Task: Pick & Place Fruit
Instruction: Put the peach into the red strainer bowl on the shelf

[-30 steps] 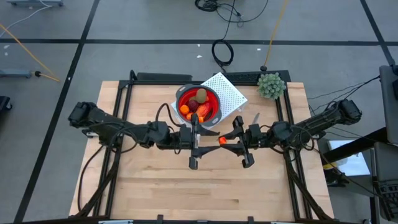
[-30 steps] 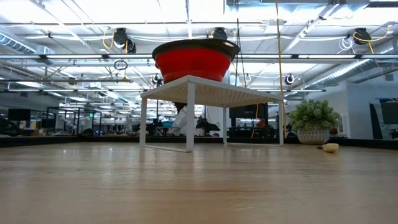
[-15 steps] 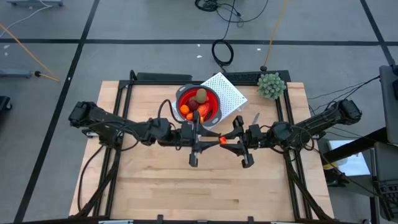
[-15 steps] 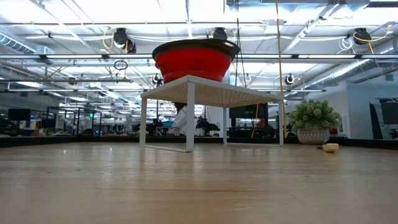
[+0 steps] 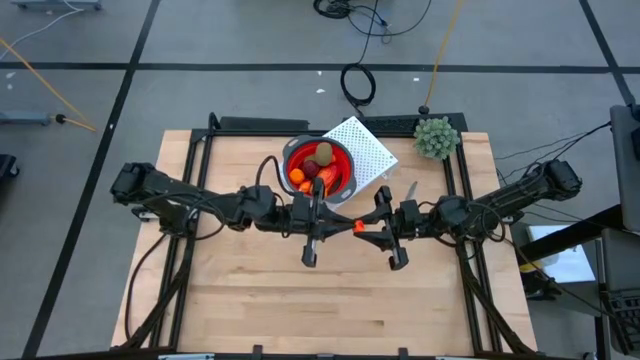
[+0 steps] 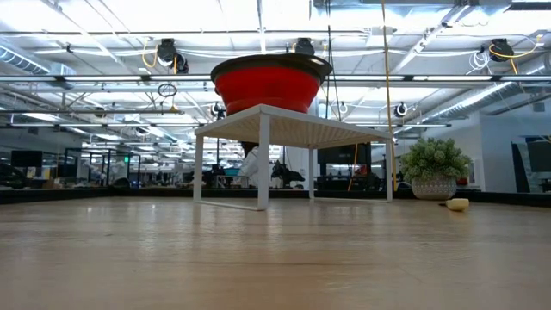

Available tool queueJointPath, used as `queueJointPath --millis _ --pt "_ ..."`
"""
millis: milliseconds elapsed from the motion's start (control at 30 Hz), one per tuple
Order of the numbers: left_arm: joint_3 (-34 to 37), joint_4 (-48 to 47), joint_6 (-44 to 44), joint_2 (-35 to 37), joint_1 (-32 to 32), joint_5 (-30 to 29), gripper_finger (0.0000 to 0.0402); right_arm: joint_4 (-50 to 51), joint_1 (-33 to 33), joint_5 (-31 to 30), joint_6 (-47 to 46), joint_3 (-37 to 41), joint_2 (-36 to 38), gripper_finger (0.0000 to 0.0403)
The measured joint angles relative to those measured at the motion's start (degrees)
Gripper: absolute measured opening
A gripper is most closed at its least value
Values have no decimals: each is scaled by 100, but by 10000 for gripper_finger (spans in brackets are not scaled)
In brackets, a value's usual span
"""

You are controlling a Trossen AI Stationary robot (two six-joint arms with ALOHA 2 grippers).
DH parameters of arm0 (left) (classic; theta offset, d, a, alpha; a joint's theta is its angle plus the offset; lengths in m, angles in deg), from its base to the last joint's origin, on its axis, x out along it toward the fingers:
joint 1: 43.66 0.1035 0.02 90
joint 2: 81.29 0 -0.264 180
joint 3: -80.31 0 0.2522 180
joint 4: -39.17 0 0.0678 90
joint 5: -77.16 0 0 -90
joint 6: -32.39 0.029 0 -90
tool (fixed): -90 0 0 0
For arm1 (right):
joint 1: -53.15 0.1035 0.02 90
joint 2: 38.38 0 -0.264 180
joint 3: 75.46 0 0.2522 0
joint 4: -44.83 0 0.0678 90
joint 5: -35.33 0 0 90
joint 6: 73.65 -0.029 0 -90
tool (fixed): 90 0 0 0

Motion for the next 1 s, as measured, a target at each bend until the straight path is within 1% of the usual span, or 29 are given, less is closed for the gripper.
queueJointPath --millis 333,467,800,867,1000 --pt "0 -10 24 2 0 105 1 0 0 5 -17 0 0 123" --pt "0 -13 26 2 0 108 1 2 0 2 -19 0 0 142" --pt "0 -15 35 2 -83 105 0 208 0 -42 -21 0 0 205" --pt "0 -15 42 2 -87 100 0 284 0 -62 -23 0 0 213" --pt "0 -13 83 2 -87 -11 0 581 34 -289 -70 0 1 223"
